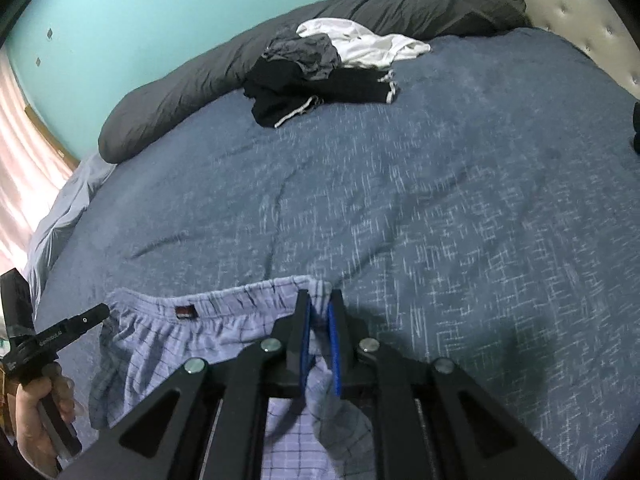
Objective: Fold clothes
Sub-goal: 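Lower the checked shorts flat onto the sheet with both grippers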
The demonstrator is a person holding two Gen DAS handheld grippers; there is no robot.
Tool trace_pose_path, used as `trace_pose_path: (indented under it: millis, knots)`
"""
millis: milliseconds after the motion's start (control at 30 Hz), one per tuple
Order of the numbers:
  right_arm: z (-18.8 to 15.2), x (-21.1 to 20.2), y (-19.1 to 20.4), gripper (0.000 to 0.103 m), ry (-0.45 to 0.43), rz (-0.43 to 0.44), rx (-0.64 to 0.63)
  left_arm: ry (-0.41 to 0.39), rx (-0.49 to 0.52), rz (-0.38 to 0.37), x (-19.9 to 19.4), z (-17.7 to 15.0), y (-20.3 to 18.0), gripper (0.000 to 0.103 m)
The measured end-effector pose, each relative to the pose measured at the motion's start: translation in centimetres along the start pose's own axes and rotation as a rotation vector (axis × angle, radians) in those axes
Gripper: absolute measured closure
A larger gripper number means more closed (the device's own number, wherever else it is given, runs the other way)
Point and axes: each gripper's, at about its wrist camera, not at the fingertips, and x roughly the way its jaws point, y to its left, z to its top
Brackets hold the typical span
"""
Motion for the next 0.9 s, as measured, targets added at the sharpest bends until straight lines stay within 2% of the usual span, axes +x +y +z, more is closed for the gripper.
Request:
trace_pose_path:
  millis: [133,400,600,733,900]
  knots:
    - [0.0,-0.1,-0.1,0.085,-0.004,0.008,0.015,-0.006,-0.011,-0.006,-0.2,0.2,0.3,0.074]
    - [0.1,-0.2,-0.3,0.085,-0.011,0.025,0.046,0.007,-0.114,-0.031,0.2,0.3,2.7,0.074]
    - [-0.1,0.0,-0.1,0.085,-0.001,0.040,0.053,0.037,-0.192,-0.174,1.2,-0.3,3.1,0.074]
    - [-0.4,0.5,0.9,0.085,0.025,0.065,0.015,0.042,-0.148,-0.137,1.3,-0.5,2.2,0.074]
    - [-1.0,1.1,3.1,0.085,0.064,0.101,-0.076,-0.031,-0.136,-0.059,-0.4,-0.1,2.0,0.074]
